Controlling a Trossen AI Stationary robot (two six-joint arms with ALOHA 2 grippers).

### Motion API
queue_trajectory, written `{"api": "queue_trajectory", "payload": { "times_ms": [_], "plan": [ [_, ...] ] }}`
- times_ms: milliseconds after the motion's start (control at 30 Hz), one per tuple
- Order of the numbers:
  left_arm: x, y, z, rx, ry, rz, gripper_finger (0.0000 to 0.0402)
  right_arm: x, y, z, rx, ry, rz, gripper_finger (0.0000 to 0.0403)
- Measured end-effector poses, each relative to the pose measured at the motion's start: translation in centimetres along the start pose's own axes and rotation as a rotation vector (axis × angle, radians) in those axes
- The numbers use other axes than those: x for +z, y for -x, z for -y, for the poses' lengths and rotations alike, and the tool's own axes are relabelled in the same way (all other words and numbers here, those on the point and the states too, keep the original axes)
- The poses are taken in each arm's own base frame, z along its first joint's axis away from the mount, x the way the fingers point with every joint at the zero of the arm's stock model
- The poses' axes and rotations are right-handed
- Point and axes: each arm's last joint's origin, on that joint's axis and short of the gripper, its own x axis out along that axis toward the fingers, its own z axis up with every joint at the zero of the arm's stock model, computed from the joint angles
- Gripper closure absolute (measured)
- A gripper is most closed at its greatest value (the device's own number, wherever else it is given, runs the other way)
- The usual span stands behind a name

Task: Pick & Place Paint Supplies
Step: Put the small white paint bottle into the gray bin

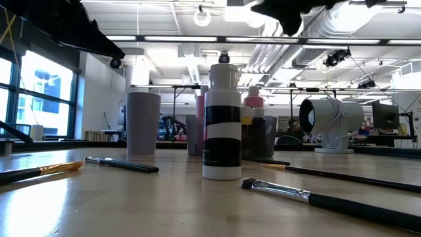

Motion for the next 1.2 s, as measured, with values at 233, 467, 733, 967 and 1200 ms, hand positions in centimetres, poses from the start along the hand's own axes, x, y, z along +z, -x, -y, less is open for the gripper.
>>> {"api": "queue_trajectory", "payload": {
  "times_ms": [233, 467, 733, 967, 1200],
  "plan": [
    [0.0, 0.0, 0.0, 0.0, -0.001, 0.0, 0.019, -0.6, 1.5, -2.7, 0.287, -0.006, -0.109, 0.0275],
    [0.0, 0.0, 0.0, 0.0, -0.004, 0.0, 0.019, -1.1, 1.6, -3.6, 0.229, 0.01, -0.137, 0.0295],
    [0.0, 0.0, 0.0, 0.0, -0.004, 0.0, 0.019, -1.2, 1.5, -3.6, 0.198, 0.013, -0.133, 0.0298],
    [0.0, 0.0, 0.0, 0.0, -0.003, 0.0, 0.019, -2.5, -0.5, -4.2, 0.188, 0.075, -0.142, 0.0298],
    [0.0, 0.0, 0.0, 0.0, -0.004, 0.0, 0.019, -3.5, -1.9, -4.9, 0.183, 0.094, -0.135, 0.0288]
  ]
}}
